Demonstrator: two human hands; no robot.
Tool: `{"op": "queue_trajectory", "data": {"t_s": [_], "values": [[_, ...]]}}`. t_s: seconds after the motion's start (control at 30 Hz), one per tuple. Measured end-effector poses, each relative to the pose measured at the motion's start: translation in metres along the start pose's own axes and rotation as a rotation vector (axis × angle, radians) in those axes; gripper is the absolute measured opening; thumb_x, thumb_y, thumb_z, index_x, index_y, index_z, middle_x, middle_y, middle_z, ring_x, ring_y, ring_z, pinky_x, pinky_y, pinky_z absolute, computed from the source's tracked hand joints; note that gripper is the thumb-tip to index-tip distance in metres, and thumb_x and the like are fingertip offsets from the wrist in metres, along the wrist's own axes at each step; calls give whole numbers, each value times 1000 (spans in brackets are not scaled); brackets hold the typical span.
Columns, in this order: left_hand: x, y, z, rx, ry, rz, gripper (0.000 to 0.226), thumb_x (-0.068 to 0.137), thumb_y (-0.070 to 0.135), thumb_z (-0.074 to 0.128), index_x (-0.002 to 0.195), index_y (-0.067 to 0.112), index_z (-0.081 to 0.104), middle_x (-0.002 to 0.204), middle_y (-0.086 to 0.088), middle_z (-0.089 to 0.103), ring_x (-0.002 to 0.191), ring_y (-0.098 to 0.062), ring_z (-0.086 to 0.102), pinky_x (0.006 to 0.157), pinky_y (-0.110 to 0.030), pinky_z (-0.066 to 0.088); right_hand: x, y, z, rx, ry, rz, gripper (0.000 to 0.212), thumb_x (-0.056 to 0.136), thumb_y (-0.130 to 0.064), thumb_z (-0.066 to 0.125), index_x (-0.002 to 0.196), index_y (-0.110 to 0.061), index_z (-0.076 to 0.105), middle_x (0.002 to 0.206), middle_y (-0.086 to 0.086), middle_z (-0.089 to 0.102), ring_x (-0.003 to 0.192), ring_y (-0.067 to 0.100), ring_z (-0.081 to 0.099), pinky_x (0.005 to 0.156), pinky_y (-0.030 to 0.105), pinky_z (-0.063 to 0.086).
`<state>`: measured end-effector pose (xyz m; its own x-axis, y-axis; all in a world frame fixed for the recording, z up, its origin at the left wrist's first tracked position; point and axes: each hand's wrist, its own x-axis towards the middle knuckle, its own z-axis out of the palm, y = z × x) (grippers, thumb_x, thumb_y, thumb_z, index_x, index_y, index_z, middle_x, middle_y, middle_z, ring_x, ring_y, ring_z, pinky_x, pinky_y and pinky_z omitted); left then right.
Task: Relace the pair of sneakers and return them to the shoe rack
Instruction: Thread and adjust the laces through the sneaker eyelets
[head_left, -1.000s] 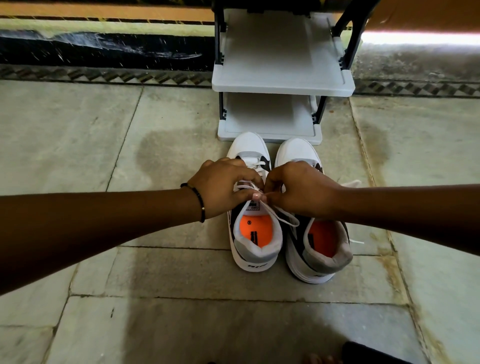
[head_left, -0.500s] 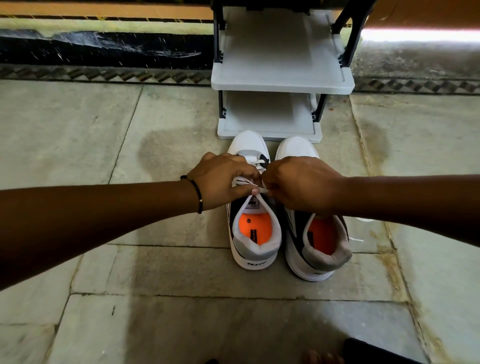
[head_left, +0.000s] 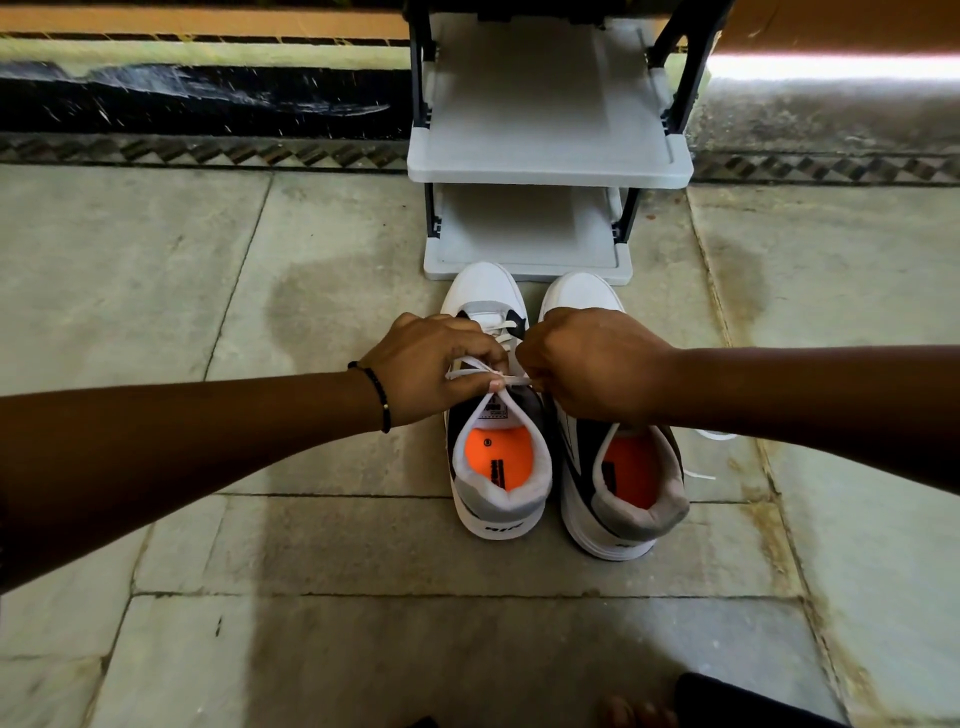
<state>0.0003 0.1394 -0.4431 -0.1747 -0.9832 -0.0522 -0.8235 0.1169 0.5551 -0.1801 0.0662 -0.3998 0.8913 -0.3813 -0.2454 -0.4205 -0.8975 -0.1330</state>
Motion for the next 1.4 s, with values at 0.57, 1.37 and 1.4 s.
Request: {"op": "queue_trajectory", "data": {"t_s": [0.57,1.37,1.4], "values": [[7,3,-23,49,128,54,40,76,30,52,115,26,54,100,8,55,97,-18,54,86,-39,44,-36,38,-20,221,-73,251,18,85,-25,60,101,-22,66,104,-3,66,85,9,57,74,27,47],[55,96,24,-452,88,-195,20,87,22,57,77,4,61,77,-10,63,70,-21,57,72,-29,45,-61,33,3,1138,46,653,19,83,-7,63,97,7,64,87,17,60,73,23,54,54,25,44],[56,96,20,-487,113,-187,19,87,21,57,77,6,61,74,-7,60,67,-16,55,71,-29,46,-59,31,1,1156,41,632,20,84,-9,62,97,7,64,85,16,59,74,24,52,57,28,44]]}}
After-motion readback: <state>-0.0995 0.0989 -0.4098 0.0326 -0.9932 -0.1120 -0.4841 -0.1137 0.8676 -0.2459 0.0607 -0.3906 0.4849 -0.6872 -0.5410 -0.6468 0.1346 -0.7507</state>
